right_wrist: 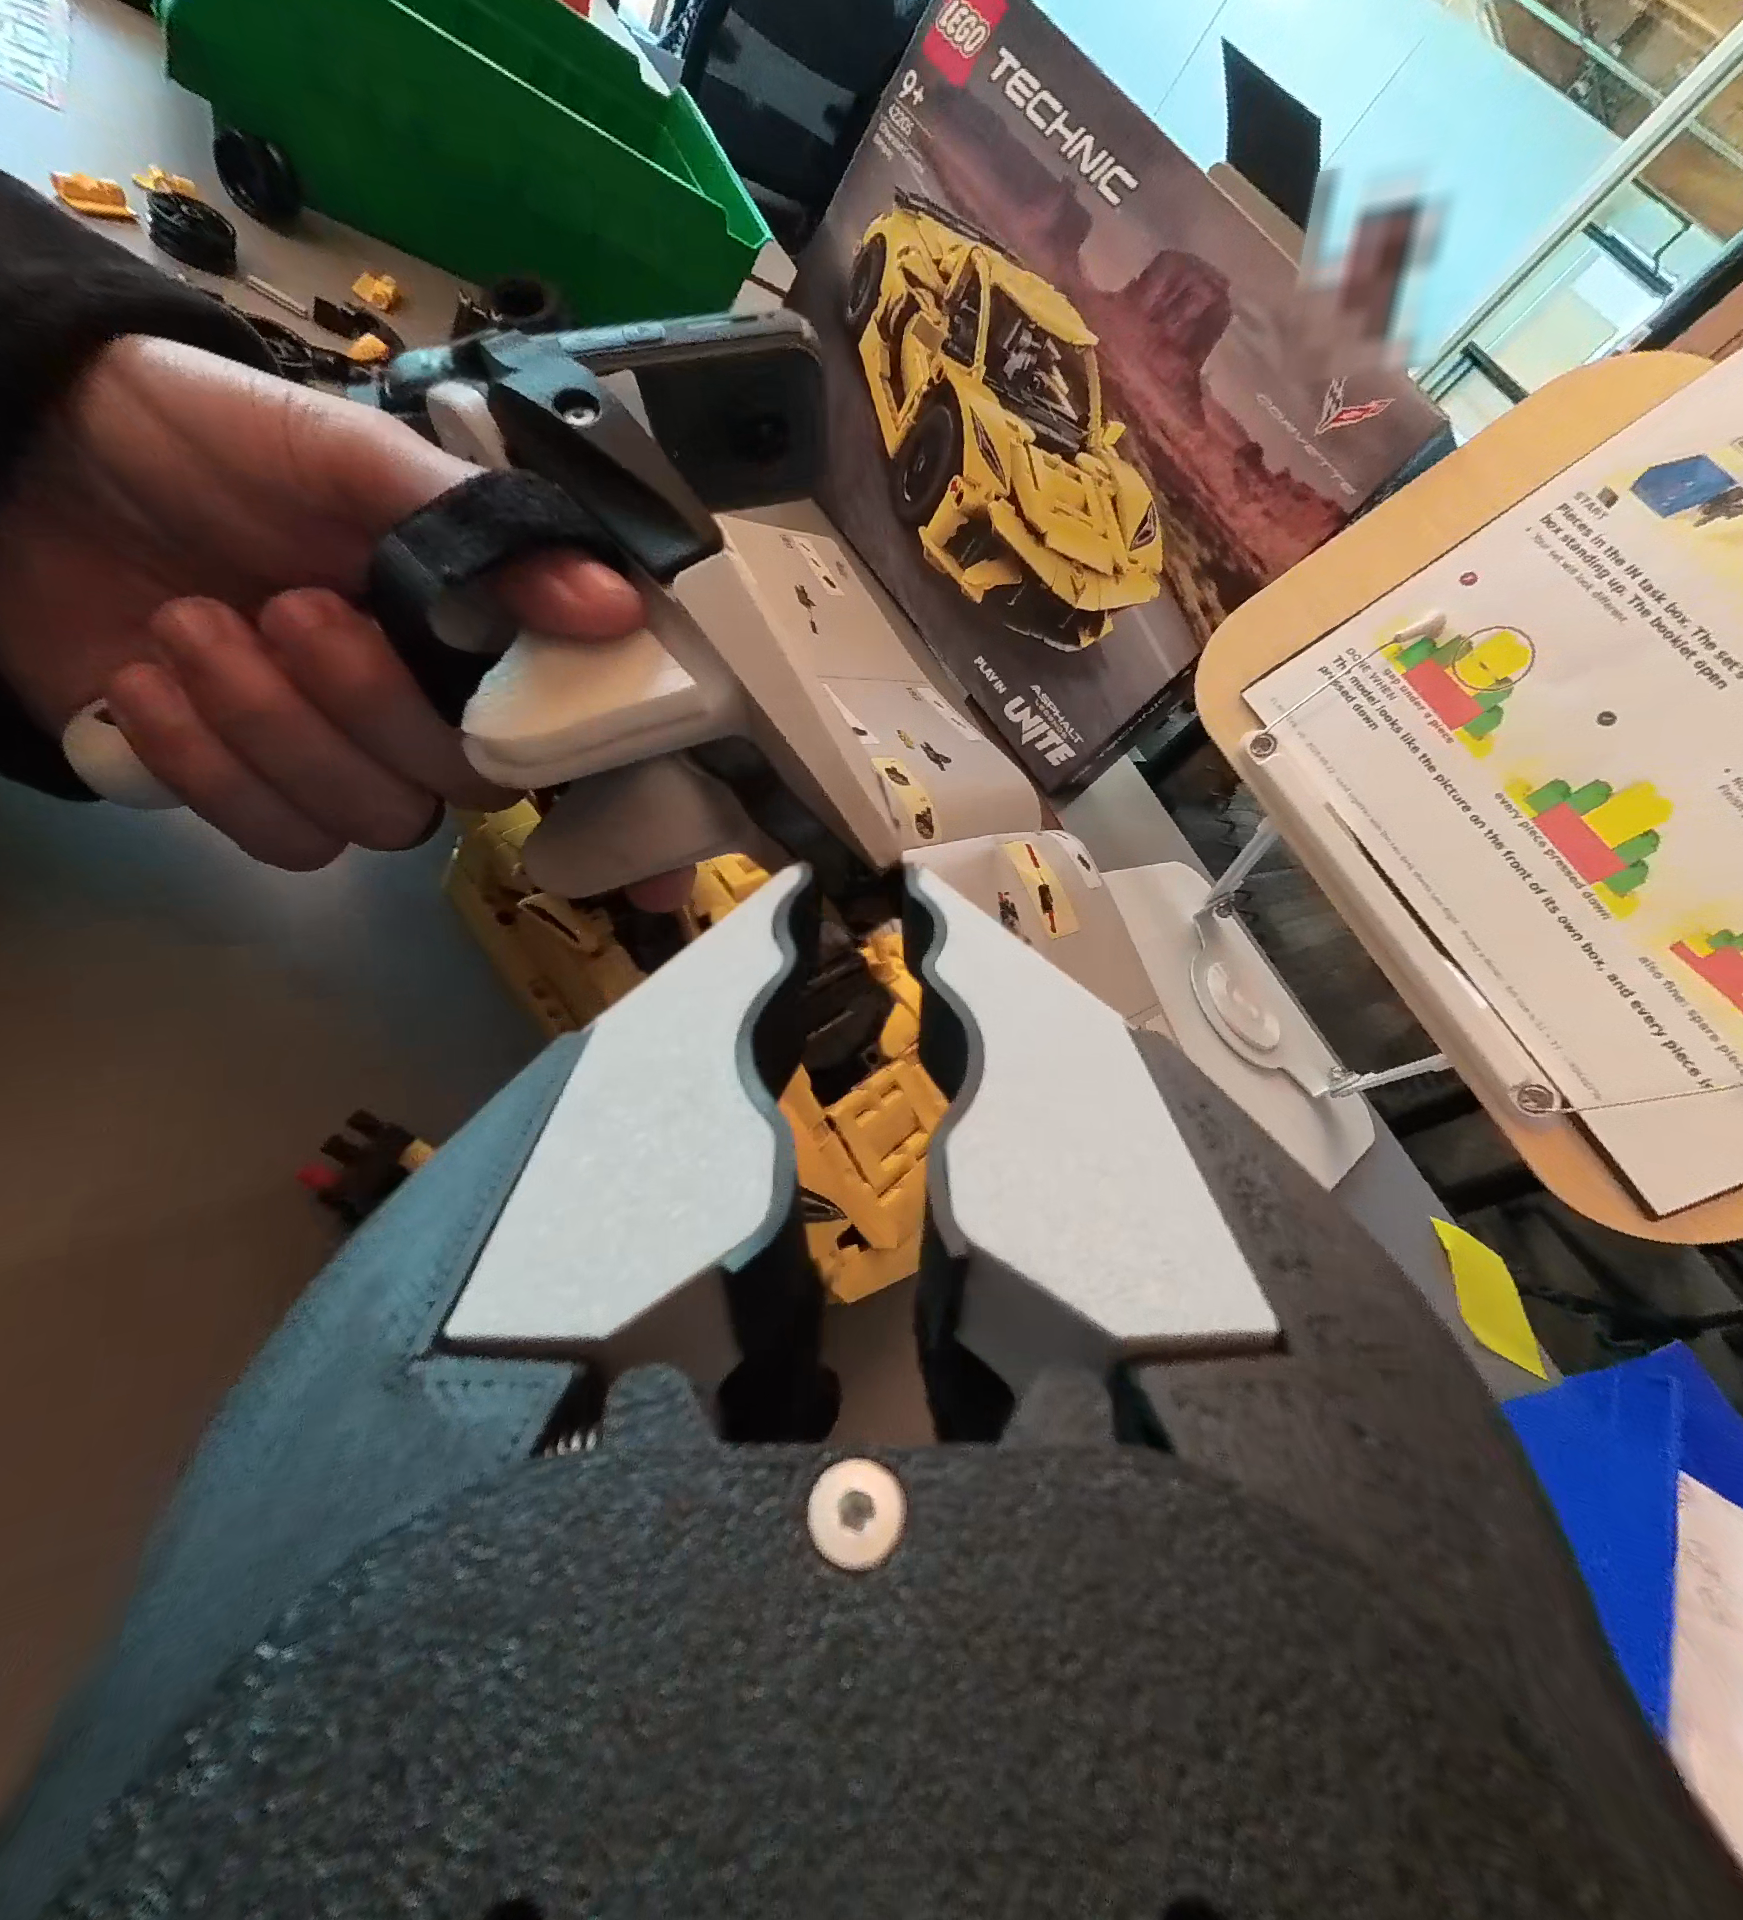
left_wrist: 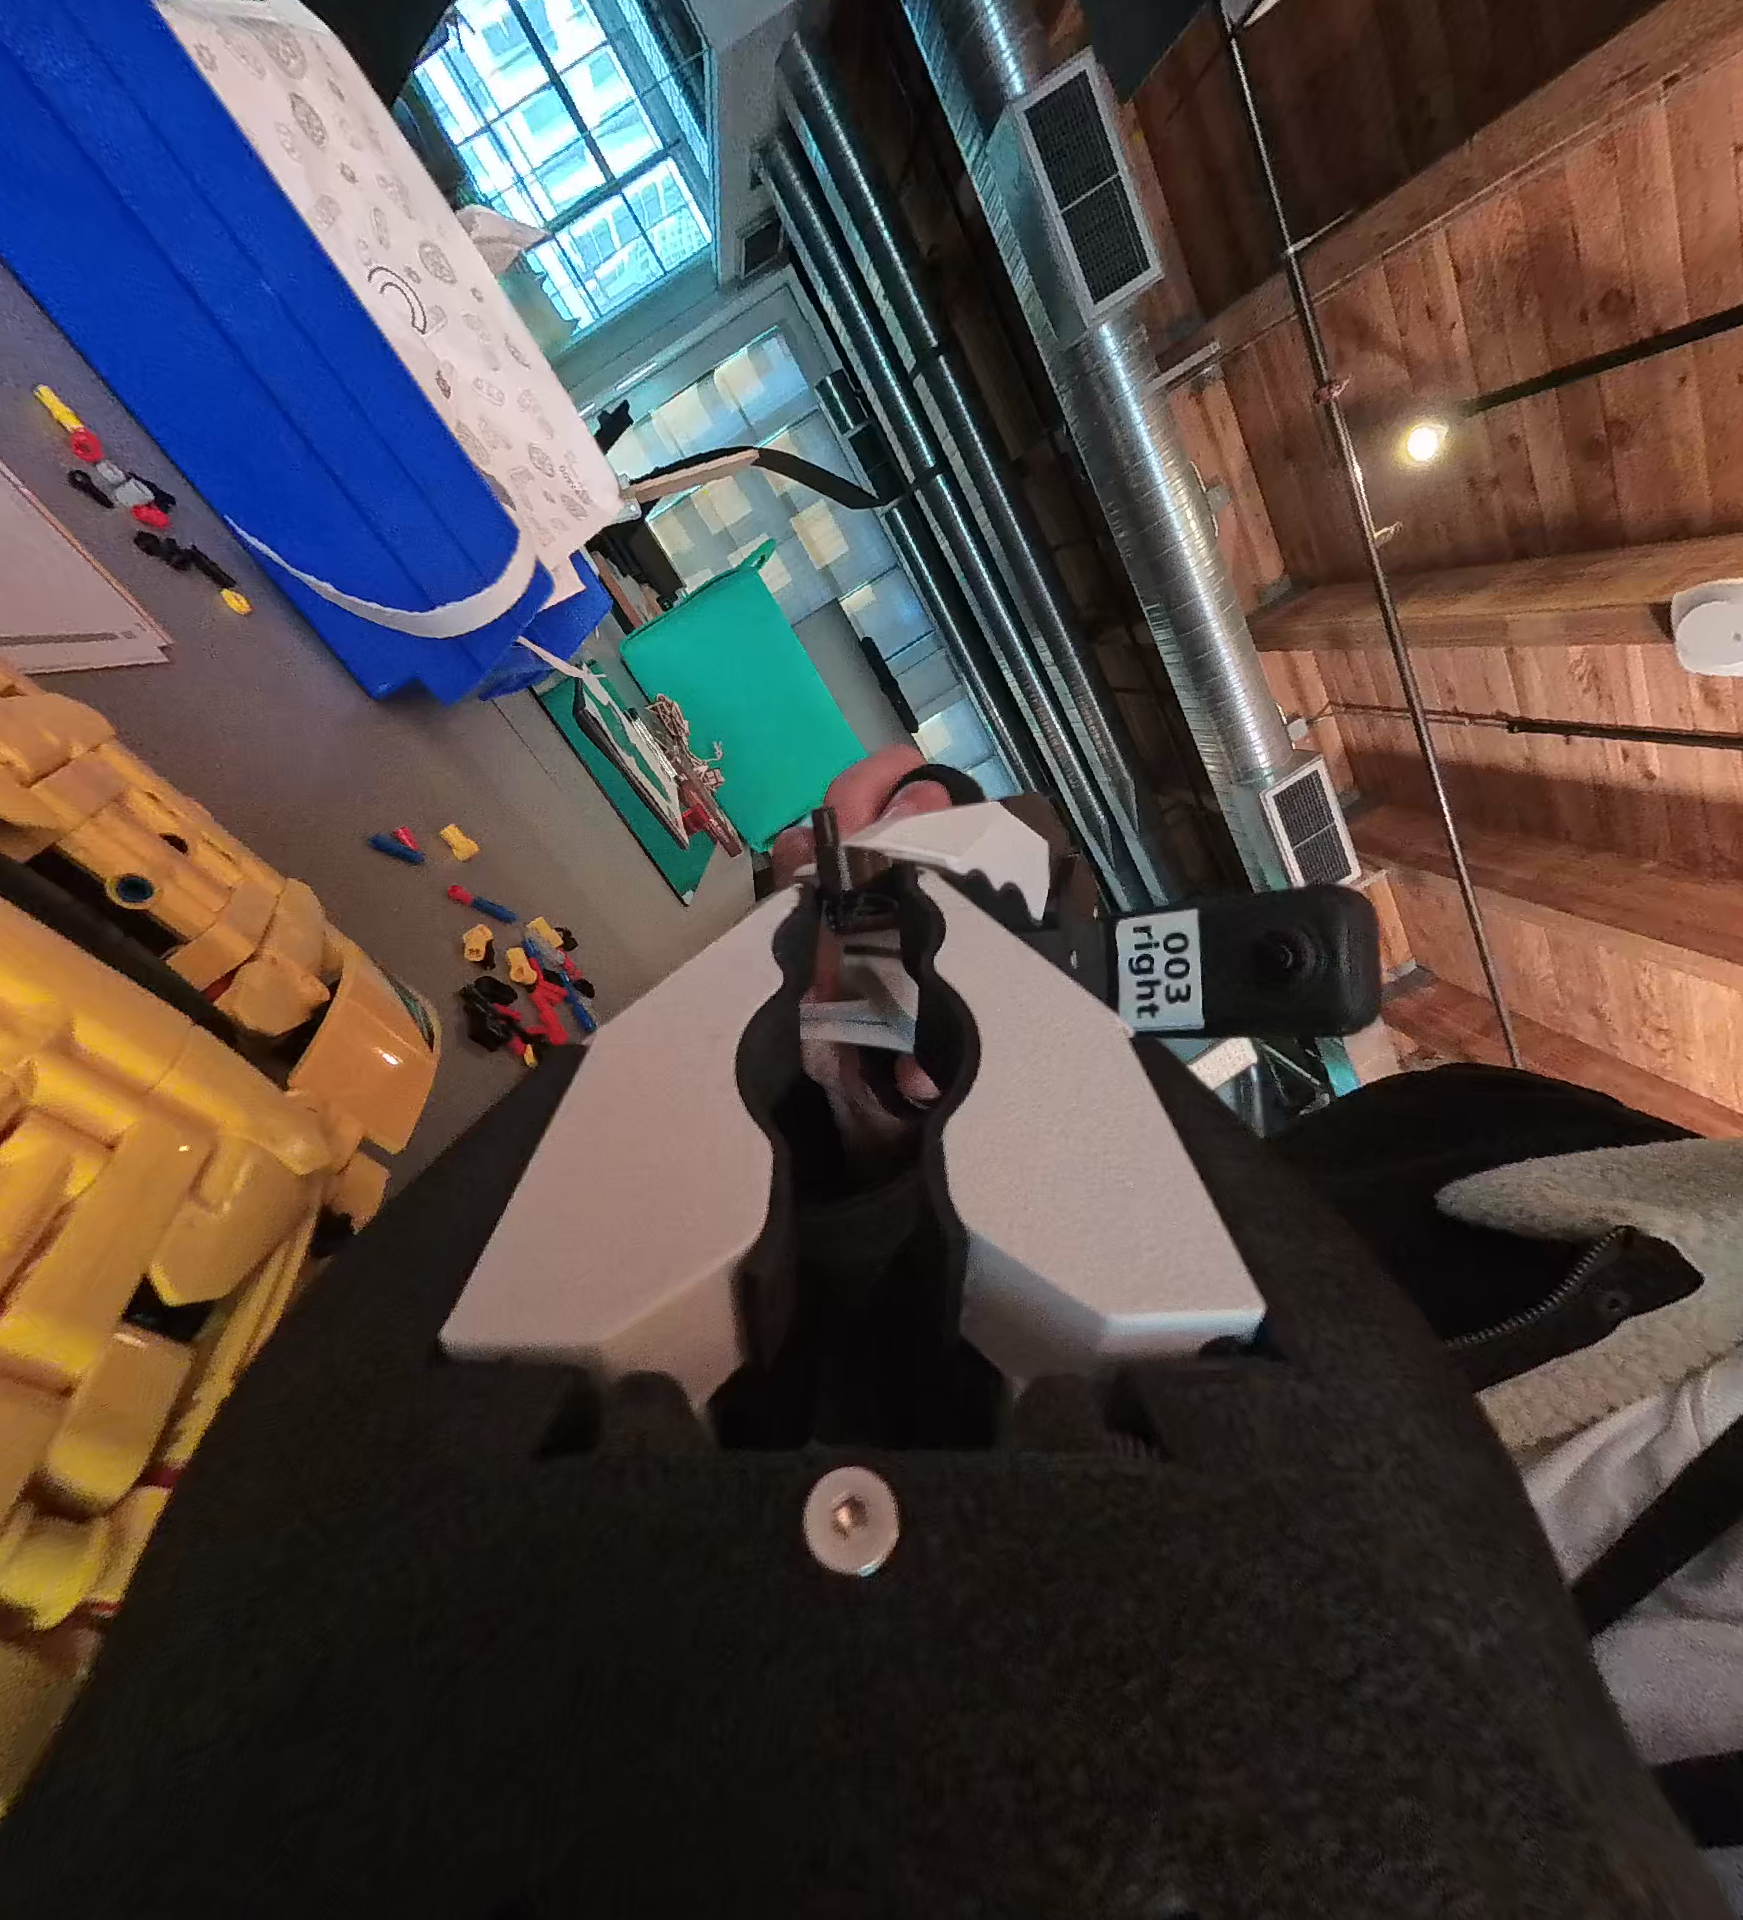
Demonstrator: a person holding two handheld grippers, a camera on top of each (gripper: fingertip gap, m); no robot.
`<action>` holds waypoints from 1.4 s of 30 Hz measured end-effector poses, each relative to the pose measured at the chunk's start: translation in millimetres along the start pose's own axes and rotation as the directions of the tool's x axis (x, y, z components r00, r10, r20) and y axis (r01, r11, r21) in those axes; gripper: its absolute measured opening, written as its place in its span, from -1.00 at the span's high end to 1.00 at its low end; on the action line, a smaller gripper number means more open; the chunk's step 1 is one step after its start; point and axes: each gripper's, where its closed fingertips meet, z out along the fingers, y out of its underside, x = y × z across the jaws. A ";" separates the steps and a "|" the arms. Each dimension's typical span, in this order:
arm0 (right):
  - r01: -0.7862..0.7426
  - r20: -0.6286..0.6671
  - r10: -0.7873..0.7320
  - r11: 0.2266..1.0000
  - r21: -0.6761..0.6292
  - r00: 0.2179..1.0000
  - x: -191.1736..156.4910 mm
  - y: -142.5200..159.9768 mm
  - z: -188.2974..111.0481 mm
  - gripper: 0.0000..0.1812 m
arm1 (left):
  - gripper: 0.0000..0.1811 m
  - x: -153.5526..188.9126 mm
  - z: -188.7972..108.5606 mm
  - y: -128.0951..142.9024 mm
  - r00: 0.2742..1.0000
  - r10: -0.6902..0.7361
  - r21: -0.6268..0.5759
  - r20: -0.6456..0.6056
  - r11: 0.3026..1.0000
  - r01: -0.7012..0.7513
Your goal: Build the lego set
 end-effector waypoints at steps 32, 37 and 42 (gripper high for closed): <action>-0.373 0.575 0.529 0.848 -0.376 0.624 -96.4 74.6 -58.9 0.77 | 0.83 -2.3 -18.8 -1.0 0.231 0.966 -0.388 0.118 0.259 -0.884; -0.127 0.643 0.322 0.935 -0.331 0.695 -123.8 103.0 -56.0 0.77 | 0.83 -15.0 -16.0 15.8 0.269 0.961 -0.444 0.064 0.268 -0.855; 0.022 0.669 0.147 0.971 -0.237 0.729 -129.2 110.4 -44.8 0.84 | 0.84 -18.0 -13.3 27.6 0.293 0.956 -0.461 0.022 0.270 -0.846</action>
